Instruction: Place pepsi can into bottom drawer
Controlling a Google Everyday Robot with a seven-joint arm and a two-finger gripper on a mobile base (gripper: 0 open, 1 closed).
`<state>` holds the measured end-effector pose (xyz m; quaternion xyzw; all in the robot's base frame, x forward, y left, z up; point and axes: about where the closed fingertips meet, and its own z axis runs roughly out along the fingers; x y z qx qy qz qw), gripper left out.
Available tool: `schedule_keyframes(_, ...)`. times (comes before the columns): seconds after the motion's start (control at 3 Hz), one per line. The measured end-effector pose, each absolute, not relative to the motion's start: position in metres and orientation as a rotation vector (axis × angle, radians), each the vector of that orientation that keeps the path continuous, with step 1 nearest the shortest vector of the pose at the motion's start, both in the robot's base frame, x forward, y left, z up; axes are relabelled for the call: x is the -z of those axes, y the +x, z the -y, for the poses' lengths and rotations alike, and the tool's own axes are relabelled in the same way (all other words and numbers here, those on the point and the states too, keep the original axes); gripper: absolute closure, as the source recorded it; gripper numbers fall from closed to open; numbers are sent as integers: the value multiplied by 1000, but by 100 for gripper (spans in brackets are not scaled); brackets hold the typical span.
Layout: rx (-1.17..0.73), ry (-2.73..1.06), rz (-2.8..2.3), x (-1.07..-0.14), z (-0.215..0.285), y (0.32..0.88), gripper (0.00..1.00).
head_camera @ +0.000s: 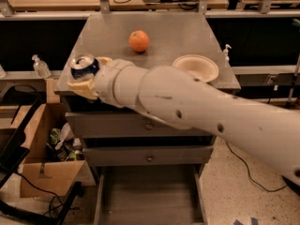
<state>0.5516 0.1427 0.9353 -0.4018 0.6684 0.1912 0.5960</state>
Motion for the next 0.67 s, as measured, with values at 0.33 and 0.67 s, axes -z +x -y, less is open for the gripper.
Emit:
schedule_keyframes(0.33, -409, -854, -1672, -901, -90, 532, 100)
schedule_keyframes(0.67, -429, -653, -1886, -829, -3, 547, 100)
